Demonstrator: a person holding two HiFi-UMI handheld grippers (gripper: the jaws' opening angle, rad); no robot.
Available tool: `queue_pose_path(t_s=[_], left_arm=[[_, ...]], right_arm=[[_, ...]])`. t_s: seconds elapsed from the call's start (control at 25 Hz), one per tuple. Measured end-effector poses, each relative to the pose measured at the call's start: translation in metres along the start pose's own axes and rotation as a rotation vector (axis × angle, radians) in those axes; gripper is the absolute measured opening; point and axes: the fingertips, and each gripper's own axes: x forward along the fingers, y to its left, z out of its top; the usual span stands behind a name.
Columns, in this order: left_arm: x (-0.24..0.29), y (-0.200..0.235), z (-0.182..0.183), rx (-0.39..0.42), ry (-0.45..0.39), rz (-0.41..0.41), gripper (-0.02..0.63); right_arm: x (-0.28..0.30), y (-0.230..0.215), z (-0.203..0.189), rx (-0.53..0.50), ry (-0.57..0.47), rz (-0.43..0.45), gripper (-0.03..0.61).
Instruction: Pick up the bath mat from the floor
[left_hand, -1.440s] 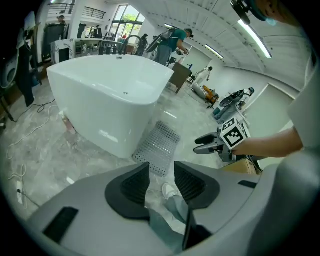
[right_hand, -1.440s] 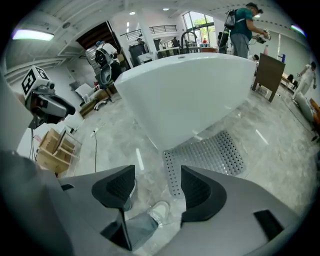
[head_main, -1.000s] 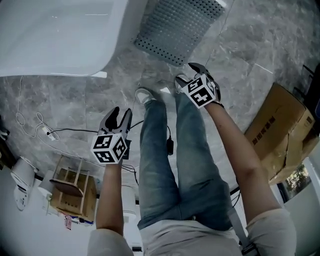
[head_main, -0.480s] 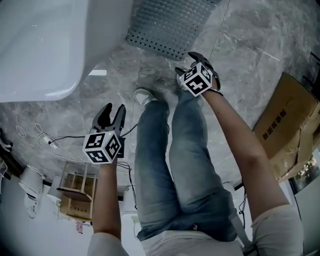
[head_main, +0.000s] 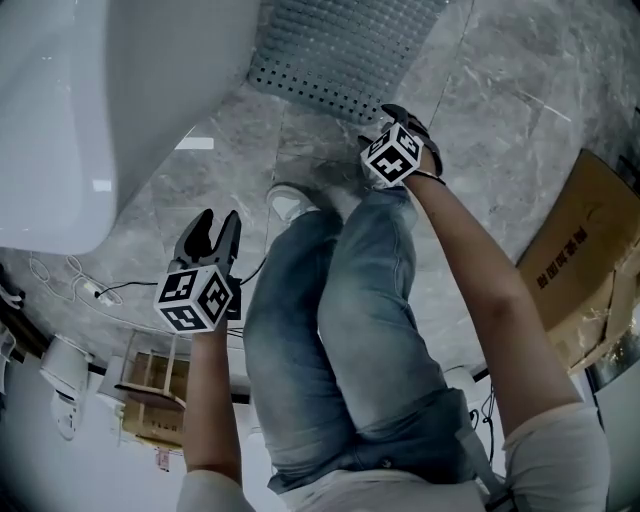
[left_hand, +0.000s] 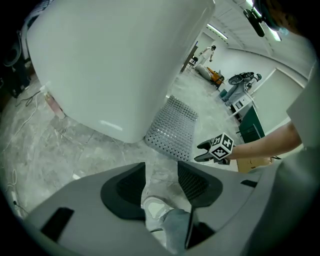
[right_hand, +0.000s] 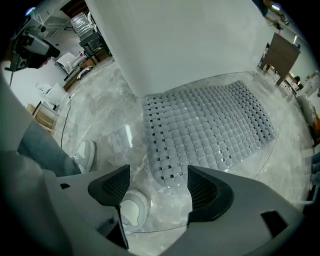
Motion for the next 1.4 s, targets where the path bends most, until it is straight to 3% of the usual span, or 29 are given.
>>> queue_pose_path(t_s=[0.28, 0.52, 0.76, 1.16, 1.4], left_arm=[[0.025, 0.038, 0.0, -0.024, -0.016, 0.088, 0.201], [0.038, 0.054, 0.005, 0.04, -0.021, 0.121, 0.201], [0.038, 0.067, 0.002, 0.003, -0.028, 0.126, 0.201], [0.041, 0.077, 0.008, 0.026, -0.037, 0.116, 0.201], [0.037, 0.07, 0.004, 0.046, -0.04, 0.104, 0.198]], right_arm=[[0.062, -0.012, -0.026, 0.0, 0.058, -0.029, 0.365], [0.103, -0.019, -0.036, -0.004, 0.082, -0.039, 0.377], [0.125, -0.017, -0.043, -0.039, 0.116, -0.069, 0.385], [0.128, -0.02, -0.041, -0.031, 0.156, -0.086, 0.387], [0.118, -0.036, -0.038, -0.03, 0.162, -0.13, 0.229]])
